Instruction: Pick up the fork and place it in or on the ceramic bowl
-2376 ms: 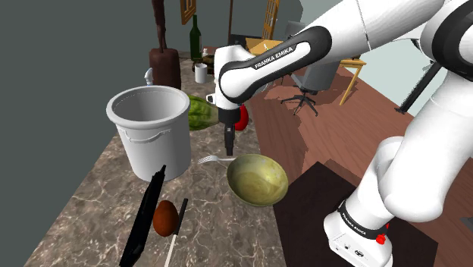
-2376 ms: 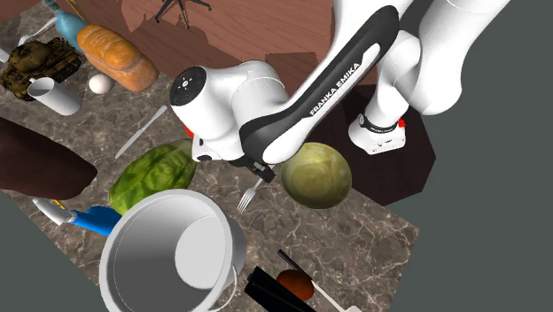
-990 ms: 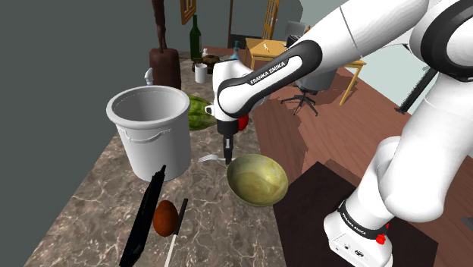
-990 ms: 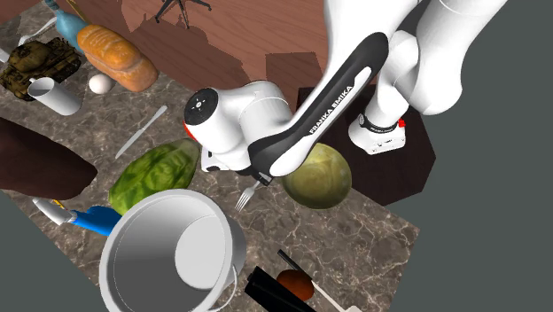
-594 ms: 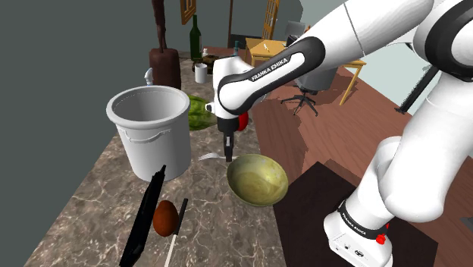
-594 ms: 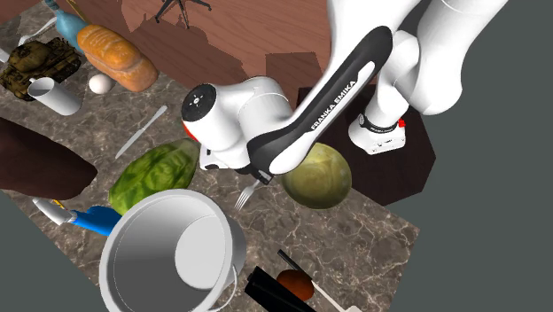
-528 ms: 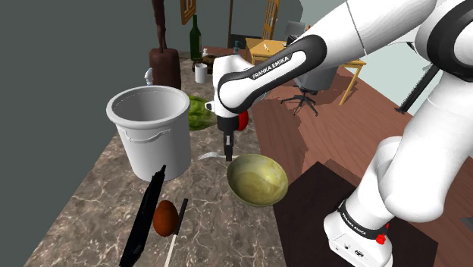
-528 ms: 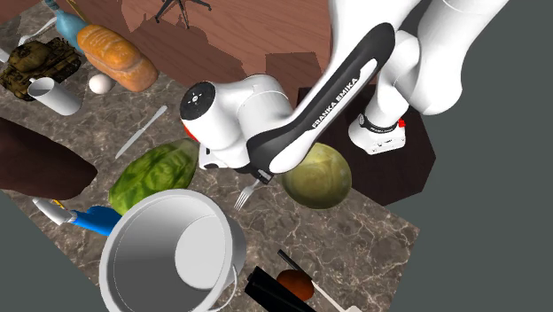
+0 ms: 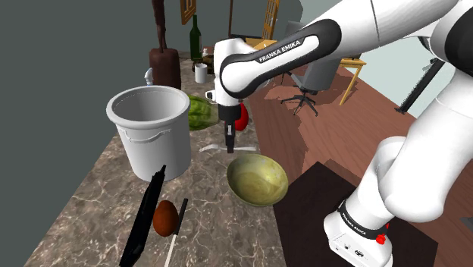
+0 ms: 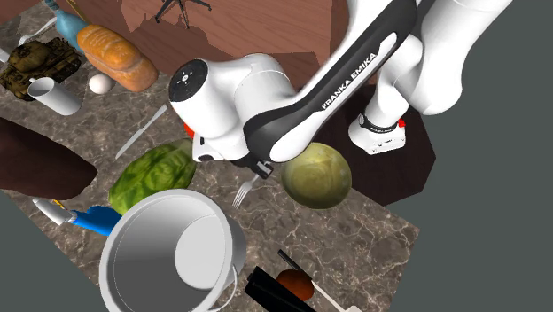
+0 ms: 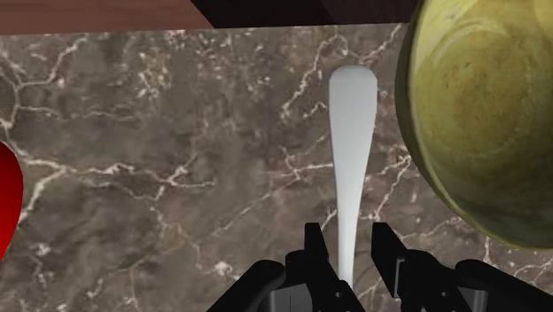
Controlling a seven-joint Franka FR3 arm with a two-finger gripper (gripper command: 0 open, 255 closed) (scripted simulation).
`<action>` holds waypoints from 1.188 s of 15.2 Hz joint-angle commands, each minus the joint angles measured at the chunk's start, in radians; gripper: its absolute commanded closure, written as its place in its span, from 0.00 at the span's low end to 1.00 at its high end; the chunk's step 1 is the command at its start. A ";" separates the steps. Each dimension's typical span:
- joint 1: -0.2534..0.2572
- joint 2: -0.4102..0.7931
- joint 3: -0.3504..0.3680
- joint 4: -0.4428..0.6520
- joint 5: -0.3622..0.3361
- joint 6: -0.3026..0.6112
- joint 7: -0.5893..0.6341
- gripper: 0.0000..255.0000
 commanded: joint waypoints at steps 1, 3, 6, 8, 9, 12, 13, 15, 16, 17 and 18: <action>0.001 -0.012 0.001 0.016 -0.001 -0.028 0.006 1.00; 0.000 -0.024 0.000 0.031 -0.003 -0.054 0.010 1.00; 0.000 -0.041 0.000 0.053 -0.005 -0.094 0.015 1.00; -0.001 -0.051 -0.001 0.070 -0.006 -0.120 0.018 1.00; -0.001 -0.056 -0.001 0.078 -0.007 -0.133 0.020 1.00; -0.001 -0.069 -0.001 0.105 -0.009 -0.173 0.025 1.00; -0.001 -0.073 -0.002 0.114 -0.009 -0.186 0.026 1.00; -0.002 -0.080 -0.002 0.134 -0.010 -0.212 0.029 1.00; -0.002 -0.083 -0.002 0.144 -0.011 -0.225 0.031 1.00; -0.002 -0.086 -0.002 0.154 -0.011 -0.238 0.032 1.00; -0.002 -0.089 -0.003 0.164 -0.012 -0.251 0.034 1.00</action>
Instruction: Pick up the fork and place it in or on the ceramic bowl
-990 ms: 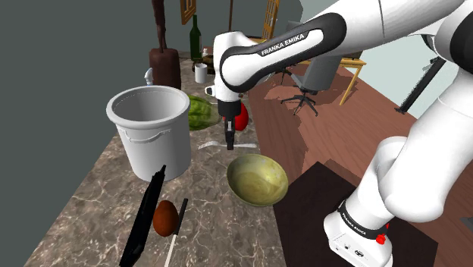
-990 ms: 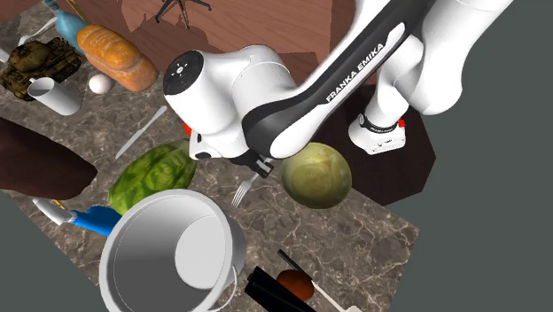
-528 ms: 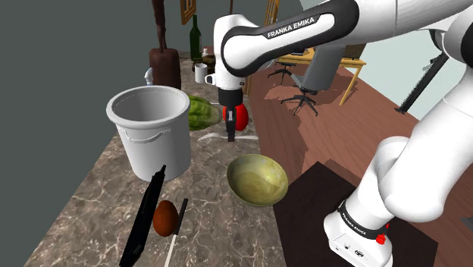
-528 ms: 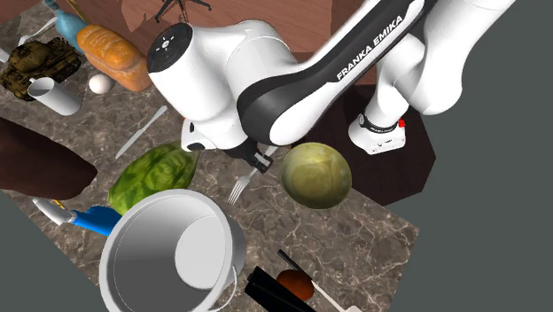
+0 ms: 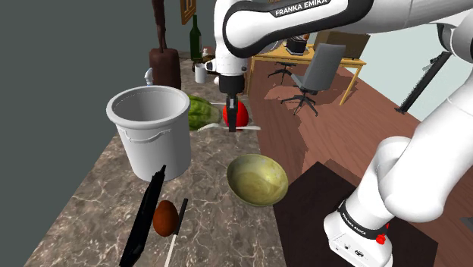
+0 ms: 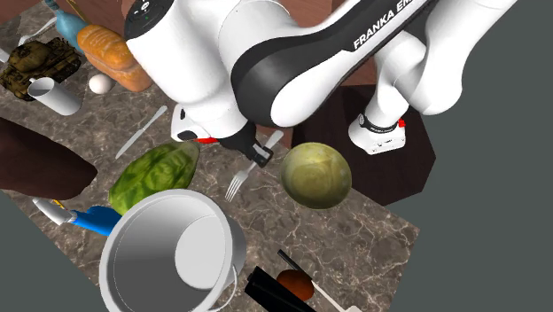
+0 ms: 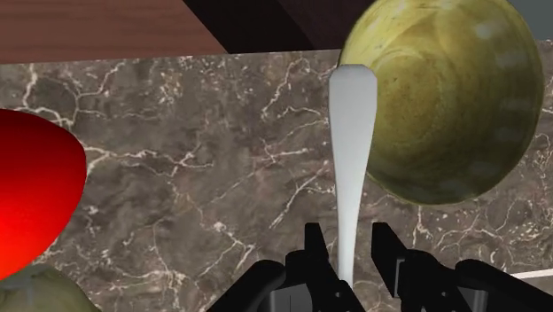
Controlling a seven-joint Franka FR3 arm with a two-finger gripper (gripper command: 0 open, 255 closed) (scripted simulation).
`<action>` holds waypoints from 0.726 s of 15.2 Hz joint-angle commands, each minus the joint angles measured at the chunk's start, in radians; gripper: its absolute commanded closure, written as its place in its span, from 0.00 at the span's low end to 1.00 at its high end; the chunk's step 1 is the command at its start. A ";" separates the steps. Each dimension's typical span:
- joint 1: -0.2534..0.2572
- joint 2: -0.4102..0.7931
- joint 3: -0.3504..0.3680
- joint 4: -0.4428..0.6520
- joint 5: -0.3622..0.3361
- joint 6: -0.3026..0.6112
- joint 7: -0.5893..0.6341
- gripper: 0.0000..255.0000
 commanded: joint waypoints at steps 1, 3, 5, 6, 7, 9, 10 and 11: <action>-0.001 -0.006 -0.001 0.022 -0.001 -0.028 0.003 1.00; -0.001 -0.009 -0.001 0.037 -0.002 -0.047 0.005 1.00; 0.009 -0.081 0.010 -0.047 0.006 -0.032 0.020 1.00; 0.013 -0.117 0.015 -0.088 0.011 -0.026 0.028 1.00; 0.018 -0.153 0.021 -0.127 0.016 -0.021 0.037 1.00; 0.029 -0.225 0.034 -0.203 0.027 -0.014 0.054 1.00; 0.035 -0.261 0.041 -0.239 0.034 -0.012 0.063 1.00; 0.041 -0.297 0.048 -0.275 0.041 -0.012 0.072 1.00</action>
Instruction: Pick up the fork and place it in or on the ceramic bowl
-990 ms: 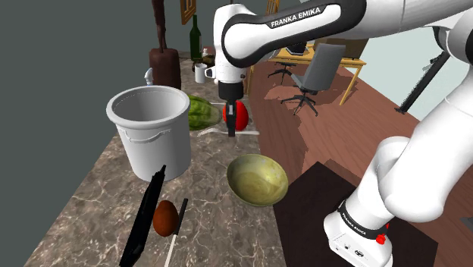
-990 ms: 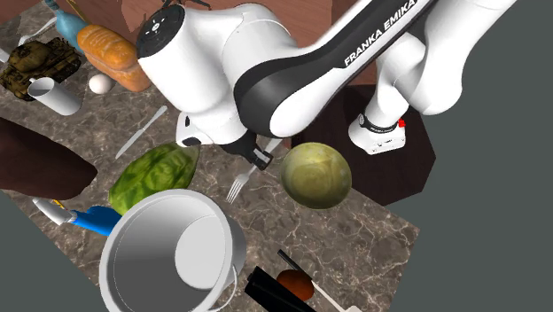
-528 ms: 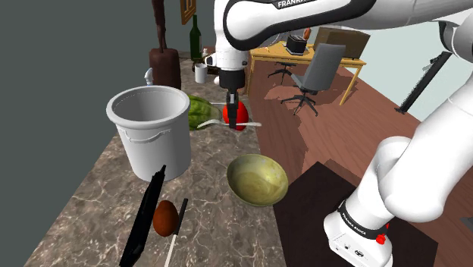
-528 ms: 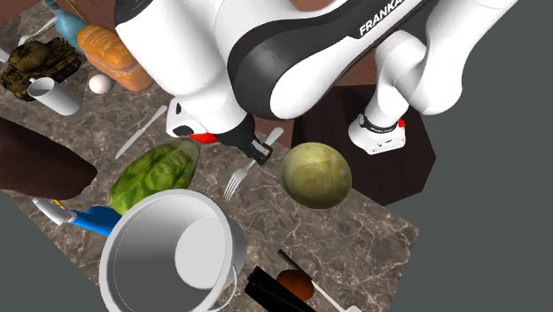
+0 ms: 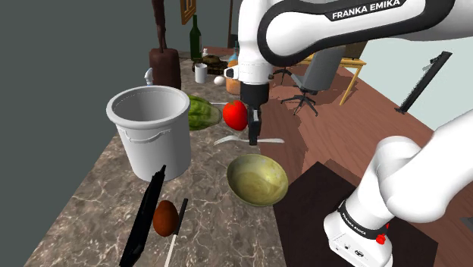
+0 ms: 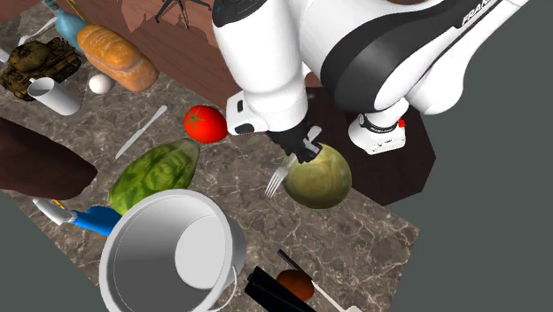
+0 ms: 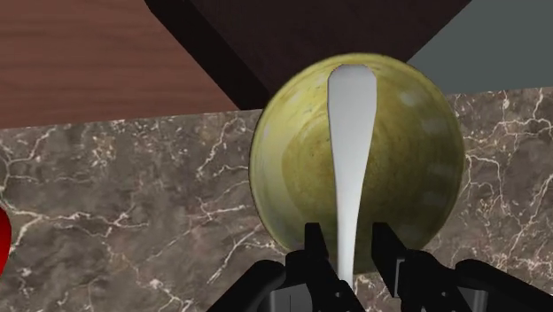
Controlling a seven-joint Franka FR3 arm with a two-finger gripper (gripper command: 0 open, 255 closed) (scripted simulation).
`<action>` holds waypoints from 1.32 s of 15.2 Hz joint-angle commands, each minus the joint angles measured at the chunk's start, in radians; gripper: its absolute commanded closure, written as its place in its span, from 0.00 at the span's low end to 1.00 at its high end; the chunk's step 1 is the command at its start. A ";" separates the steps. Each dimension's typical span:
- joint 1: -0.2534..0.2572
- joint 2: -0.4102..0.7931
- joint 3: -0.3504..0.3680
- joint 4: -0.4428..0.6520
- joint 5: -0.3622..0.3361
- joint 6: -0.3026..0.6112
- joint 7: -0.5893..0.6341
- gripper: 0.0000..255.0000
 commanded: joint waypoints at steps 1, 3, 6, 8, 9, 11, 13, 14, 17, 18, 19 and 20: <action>0.014 -0.071 0.017 -0.069 0.016 0.002 0.023 1.00; 0.032 -0.165 0.037 -0.152 0.038 -0.004 0.049 1.00; 0.033 -0.155 0.040 -0.186 0.042 0.039 0.043 1.00; 0.034 -0.148 0.042 -0.207 0.044 0.067 0.039 1.00; 0.034 -0.144 0.043 -0.218 0.045 0.082 0.037 1.00; 0.035 -0.134 0.045 -0.238 0.048 0.111 0.032 1.00; 0.035 -0.124 0.047 -0.257 0.051 0.141 0.028 1.00; 0.036 -0.119 0.048 -0.265 0.052 0.153 0.026 1.00; 0.036 -0.119 0.048 -0.265 0.052 0.153 0.026 1.00; 0.036 -0.119 0.048 -0.265 0.052 0.153 0.026 1.00; 0.036 -0.119 0.048 -0.265 0.052 0.153 0.026 1.00; 0.036 -0.119 0.048 -0.265 0.052 0.153 0.026 1.00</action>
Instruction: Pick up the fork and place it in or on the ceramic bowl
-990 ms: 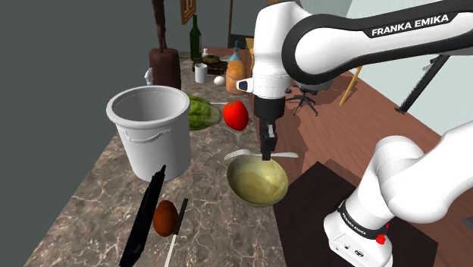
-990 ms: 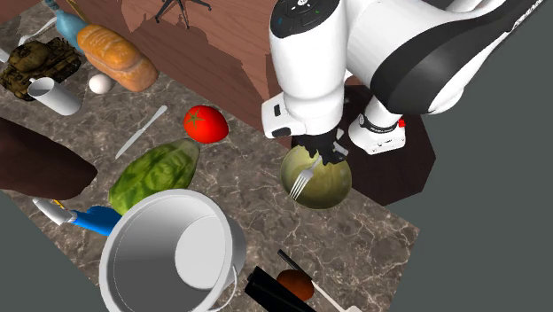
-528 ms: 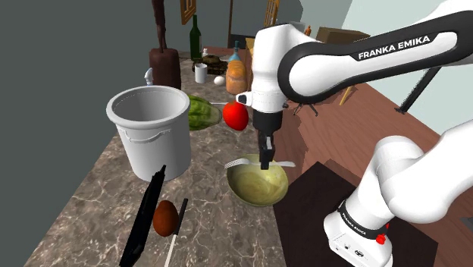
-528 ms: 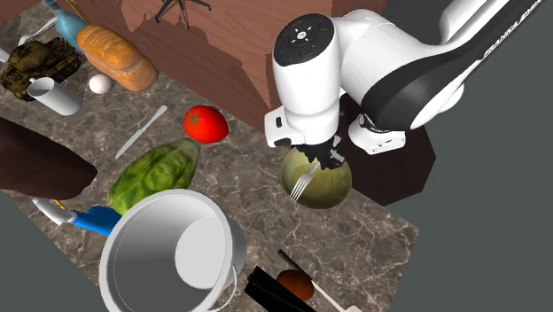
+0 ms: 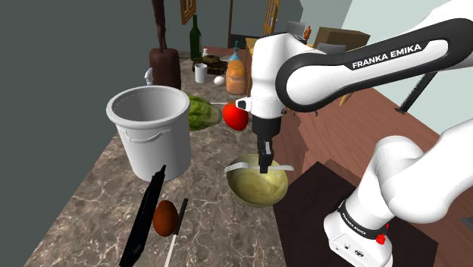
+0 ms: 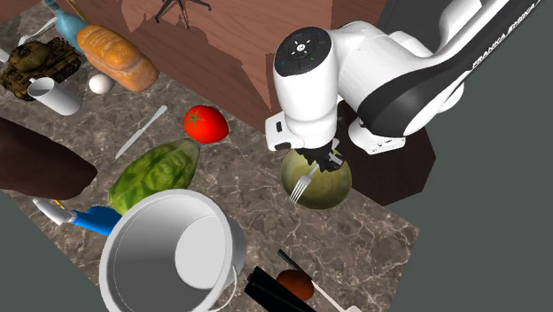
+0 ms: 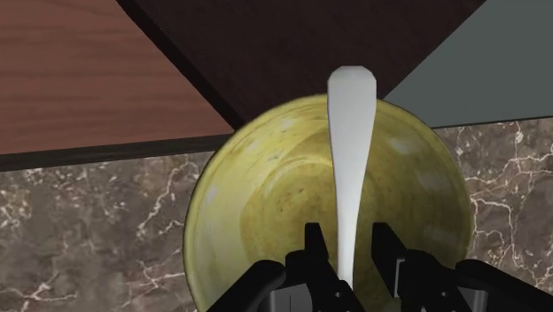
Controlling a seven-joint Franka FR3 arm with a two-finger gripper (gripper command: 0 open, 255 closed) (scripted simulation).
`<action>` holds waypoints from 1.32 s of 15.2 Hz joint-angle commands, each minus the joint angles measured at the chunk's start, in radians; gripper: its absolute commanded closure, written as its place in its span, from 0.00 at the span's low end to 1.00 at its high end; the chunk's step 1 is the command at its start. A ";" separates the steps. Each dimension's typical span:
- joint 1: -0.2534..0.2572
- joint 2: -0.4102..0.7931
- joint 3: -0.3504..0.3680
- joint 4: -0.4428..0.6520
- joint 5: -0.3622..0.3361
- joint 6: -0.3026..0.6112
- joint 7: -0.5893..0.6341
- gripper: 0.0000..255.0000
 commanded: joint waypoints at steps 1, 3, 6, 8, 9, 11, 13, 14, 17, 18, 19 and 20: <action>0.000 0.000 0.000 0.000 0.000 0.000 0.000 1.00; 0.000 0.000 0.000 0.000 0.000 0.000 0.000 0.00; 0.000 0.000 0.000 0.000 0.000 0.000 0.000 0.00; 0.000 0.000 0.000 0.000 0.000 0.000 0.000 0.00; -0.004 -0.006 -0.005 0.029 -0.006 -0.035 0.002 0.00; -0.010 -0.013 -0.015 0.090 -0.018 -0.104 0.004 0.00; -0.012 -0.014 -0.019 0.115 -0.022 -0.131 0.005 0.00; -0.012 -0.014 -0.019 0.115 -0.022 -0.131 0.005 0.00; -0.012 -0.014 -0.019 0.115 -0.022 -0.131 0.005 0.00; -0.012 -0.014 -0.019 0.115 -0.022 -0.131 0.005 0.00; -0.012 -0.014 -0.019 0.115 -0.022 -0.131 0.005 0.00; -0.012 -0.014 -0.019 0.115 -0.022 -0.131 0.005 0.00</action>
